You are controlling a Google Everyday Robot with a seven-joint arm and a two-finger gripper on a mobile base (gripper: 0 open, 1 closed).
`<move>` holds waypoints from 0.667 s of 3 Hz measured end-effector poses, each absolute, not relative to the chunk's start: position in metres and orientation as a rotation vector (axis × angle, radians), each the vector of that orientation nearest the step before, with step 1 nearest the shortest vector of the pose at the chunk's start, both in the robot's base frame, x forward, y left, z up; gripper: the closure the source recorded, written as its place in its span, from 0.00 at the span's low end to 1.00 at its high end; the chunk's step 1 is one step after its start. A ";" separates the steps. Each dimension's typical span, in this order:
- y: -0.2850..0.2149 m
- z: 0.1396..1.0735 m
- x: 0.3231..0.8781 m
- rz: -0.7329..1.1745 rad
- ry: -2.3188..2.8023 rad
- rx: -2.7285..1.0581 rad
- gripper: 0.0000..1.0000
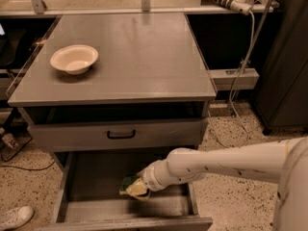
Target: Pick sponge from middle drawer and place on counter
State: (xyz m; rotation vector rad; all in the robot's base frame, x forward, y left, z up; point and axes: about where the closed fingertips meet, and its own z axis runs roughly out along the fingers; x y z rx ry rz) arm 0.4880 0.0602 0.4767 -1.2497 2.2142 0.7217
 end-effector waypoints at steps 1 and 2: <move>0.035 0.522 0.485 0.677 2.271 -1.219 1.00; 0.018 0.585 0.481 0.601 2.270 -1.218 1.00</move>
Offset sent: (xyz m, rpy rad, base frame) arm -0.0107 -0.0671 0.1636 -0.1123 -0.0395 -0.0978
